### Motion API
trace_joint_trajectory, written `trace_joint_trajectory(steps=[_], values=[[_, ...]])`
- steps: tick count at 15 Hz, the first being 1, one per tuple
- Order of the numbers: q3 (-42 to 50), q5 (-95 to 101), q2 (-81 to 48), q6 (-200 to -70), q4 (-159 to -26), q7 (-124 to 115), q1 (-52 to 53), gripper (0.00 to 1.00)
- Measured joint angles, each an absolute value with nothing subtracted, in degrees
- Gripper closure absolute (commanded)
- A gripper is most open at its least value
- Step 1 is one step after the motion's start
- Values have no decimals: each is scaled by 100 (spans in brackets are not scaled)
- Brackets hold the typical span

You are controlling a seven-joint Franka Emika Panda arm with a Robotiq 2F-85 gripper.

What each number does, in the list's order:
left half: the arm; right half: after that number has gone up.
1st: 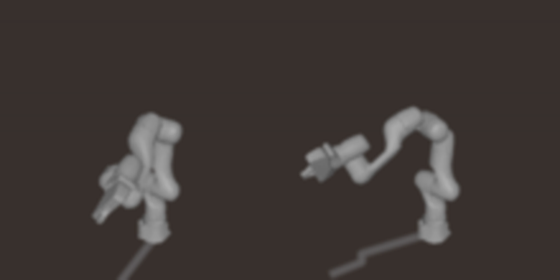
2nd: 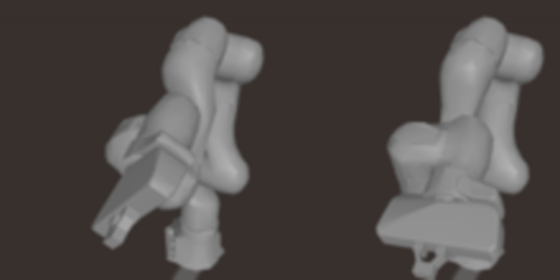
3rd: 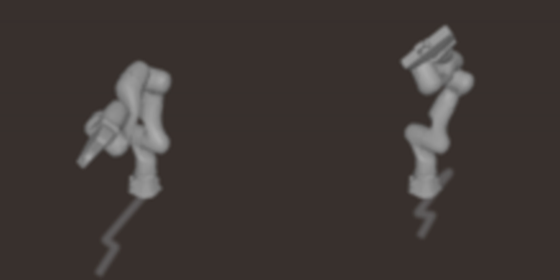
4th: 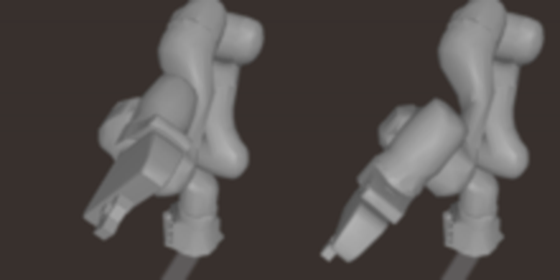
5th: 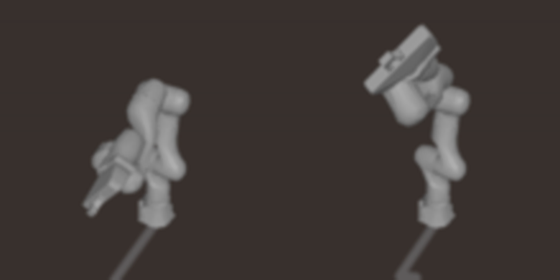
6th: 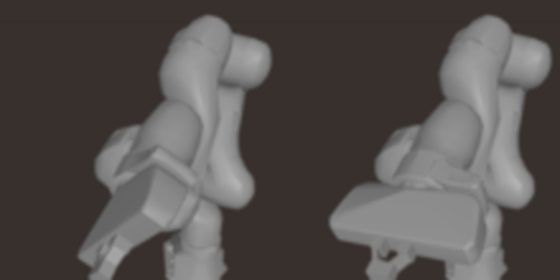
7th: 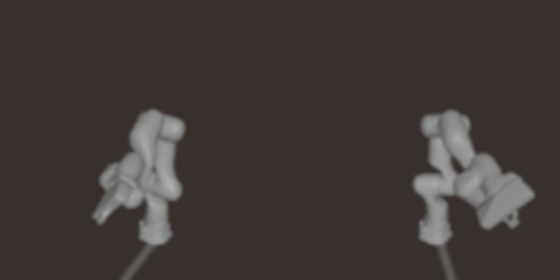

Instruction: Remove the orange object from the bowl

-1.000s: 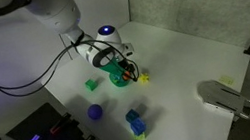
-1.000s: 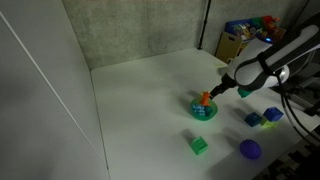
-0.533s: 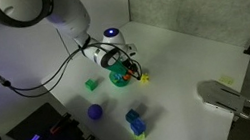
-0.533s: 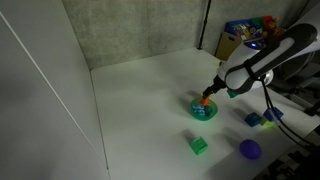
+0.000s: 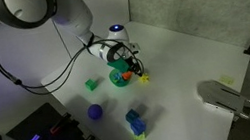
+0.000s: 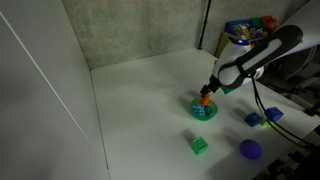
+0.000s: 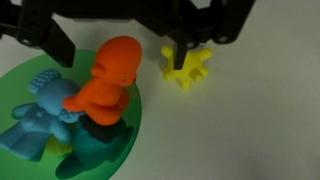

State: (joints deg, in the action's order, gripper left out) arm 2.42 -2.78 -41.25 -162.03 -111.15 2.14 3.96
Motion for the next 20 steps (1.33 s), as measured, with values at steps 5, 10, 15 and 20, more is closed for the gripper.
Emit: trace_joint_trajectory(steps=[5, 10, 15, 20], values=[[284, -185, -4126, -15516, -10714, 9, 478, 0], [327, -77, -4178, -15034, -10526, -226, 534, 2], [361, 41, -4310, -14864, -10396, -368, 537, 37], [366, 57, -4422, -14846, -10318, -395, 545, 79]])
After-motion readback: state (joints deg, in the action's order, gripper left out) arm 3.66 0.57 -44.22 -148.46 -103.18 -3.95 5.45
